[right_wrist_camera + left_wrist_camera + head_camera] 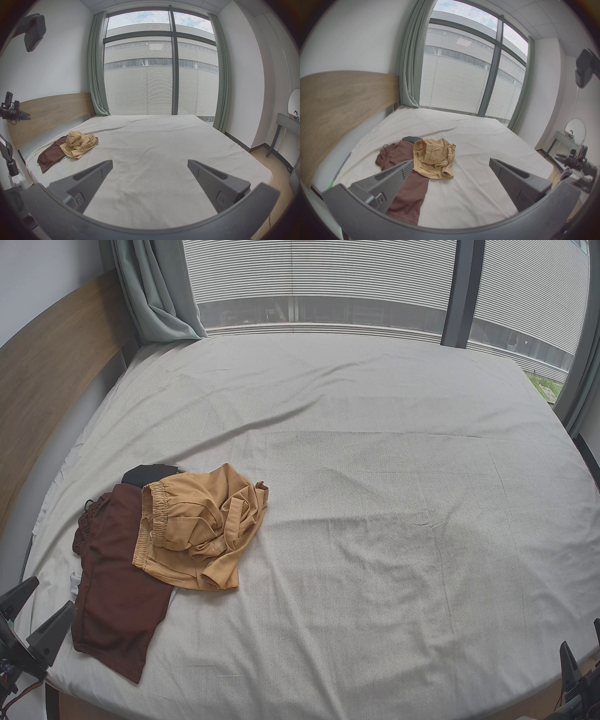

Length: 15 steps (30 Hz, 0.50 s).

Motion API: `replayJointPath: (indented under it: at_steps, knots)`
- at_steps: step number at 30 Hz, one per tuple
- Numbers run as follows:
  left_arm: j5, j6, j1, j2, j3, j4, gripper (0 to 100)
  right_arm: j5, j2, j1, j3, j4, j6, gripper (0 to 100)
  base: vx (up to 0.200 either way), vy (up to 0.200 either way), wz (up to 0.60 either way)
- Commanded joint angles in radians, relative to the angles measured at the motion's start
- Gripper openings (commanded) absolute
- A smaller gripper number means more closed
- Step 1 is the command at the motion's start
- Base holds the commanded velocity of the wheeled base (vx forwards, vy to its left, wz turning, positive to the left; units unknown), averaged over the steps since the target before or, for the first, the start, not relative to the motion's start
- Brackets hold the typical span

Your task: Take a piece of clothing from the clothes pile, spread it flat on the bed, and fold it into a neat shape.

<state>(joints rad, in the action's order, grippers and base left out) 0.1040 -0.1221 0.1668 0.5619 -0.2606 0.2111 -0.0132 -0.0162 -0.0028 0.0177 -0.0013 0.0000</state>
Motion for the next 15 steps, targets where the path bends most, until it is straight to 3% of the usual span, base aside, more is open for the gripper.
replayJointPath:
  at_steps: [1, 11, 15]
  knots:
    - [0.017, -0.047, 0.003, 0.07, -0.028, 0.002, 100, -0.001, 0.009, 0.0, -0.018, 0.0, 0.0, 100, 0.0, 0.0, 0.0]
    - [0.026, -0.1, 0.003, 0.187, -0.071, 0.013, 100, -0.001, 0.009, 0.0, -0.018, 0.0, -0.002, 100, 0.0, 0.0, 0.0]
    - [0.039, -0.151, -0.004, 0.263, -0.075, 0.088, 100, -0.001, 0.009, 0.0, -0.018, 0.0, -0.002, 100, 0.0, 0.0, 0.0]
